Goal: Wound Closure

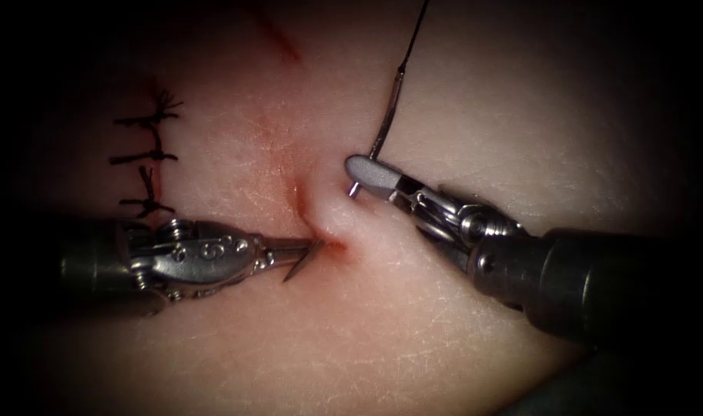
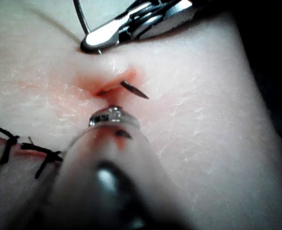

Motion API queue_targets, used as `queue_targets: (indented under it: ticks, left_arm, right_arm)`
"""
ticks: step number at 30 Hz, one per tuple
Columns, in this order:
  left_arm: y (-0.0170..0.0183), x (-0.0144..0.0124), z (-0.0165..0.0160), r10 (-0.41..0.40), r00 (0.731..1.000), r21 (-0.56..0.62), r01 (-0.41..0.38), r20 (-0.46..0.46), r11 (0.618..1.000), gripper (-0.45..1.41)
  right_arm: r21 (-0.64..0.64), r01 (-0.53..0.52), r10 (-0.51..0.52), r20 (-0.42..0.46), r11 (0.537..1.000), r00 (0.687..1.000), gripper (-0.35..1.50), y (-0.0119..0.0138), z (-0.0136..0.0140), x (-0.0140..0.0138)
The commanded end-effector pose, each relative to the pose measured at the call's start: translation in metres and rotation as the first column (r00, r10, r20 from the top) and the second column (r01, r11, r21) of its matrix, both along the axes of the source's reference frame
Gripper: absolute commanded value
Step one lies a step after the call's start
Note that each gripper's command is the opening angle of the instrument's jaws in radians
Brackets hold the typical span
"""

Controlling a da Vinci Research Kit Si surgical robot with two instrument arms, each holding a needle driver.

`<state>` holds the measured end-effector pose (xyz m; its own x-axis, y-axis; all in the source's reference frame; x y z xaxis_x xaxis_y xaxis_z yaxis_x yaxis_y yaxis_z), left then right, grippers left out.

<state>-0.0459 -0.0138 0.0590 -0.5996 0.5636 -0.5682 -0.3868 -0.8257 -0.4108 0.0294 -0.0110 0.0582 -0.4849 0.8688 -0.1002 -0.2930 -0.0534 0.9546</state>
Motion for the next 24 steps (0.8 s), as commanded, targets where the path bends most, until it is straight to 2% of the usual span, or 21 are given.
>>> queue_targets:
  ticks: [1, 4, 5, 6, 8, 11, 14, 17, 24]
  left_arm:
    - [0.0001, -0.0008, 0.0004, 0.0, 1.0, -0.001, 0.0, 0.002, 1.0, -0.45]
    - [0.0002, -0.0008, 0.0003, 0.006, 1.0, -0.003, -0.006, 0.005, 1.0, -0.45]
    - [0.0002, -0.0007, 0.0003, 0.006, 1.0, -0.002, -0.006, 0.005, 1.0, -0.45]
    - [0.0002, -0.0007, 0.0003, 0.006, 1.0, -0.002, -0.006, 0.005, 1.0, -0.45]
    - [0.0004, -0.0001, 0.0, 0.016, 1.0, 0.003, -0.016, 0.027, 1.0, -0.45]
    - [0.0006, 0.0008, -0.0004, 0.026, 0.999, 0.006, -0.026, 0.038, 1.0, -0.45]
    - [0.0003, 0.0014, -0.0005, 0.034, 0.998, 0.005, -0.035, 0.047, 0.999, -0.45]
    - [-0.001, 0.0015, -0.0001, 0.04, 0.998, -0.005, -0.04, 0.045, 0.999, -0.45]
    - [-0.0011, 0.0009, 0.0, 0.035, 0.998, -0.004, -0.034, 0.047, 0.999, -0.45]
  right_arm:
    - [-0.043, 0.002, 0.0, 0.042, 0.999, 0.999, 0.91, 0.0004, 0.0001, 0.0003]
    - [-0.136, 0.002, 0.018, 0.15, 0.991, 0.988, 1.2, 0.0019, -0.0006, -0.0012]
    - [-0.165, 0.009, 0.022, 0.186, 0.986, 0.982, 1.23, 0.0024, -0.0009, -0.0017]
    - [-0.165, 0.009, 0.022, 0.186, 0.986, 0.982, 1.23, 0.0024, -0.0009, -0.0017]
    - [-0.237, 0.044, 0.026, 0.282, 0.971, 0.959, 1.31, 0.0037, -0.002, -0.0028]
    - [-0.273, 0.084, 0.015, 0.342, 0.958, 0.94, 1.33, 0.0044, -0.0029, -0.0032]
    - [-0.299, 0.187, -0.042, 0.432, 0.936, 0.901, 1.28, 0.0047, -0.004, -0.0031]
    - [-0.297, 0.247, -0.082, 0.477, 0.922, 0.875, 1.26, 0.0047, -0.0046, -0.0027]
    - [-0.341, 0.305, -0.073, 0.552, 0.889, 0.83, 1.26, 0.0048, -0.0048, -0.0024]
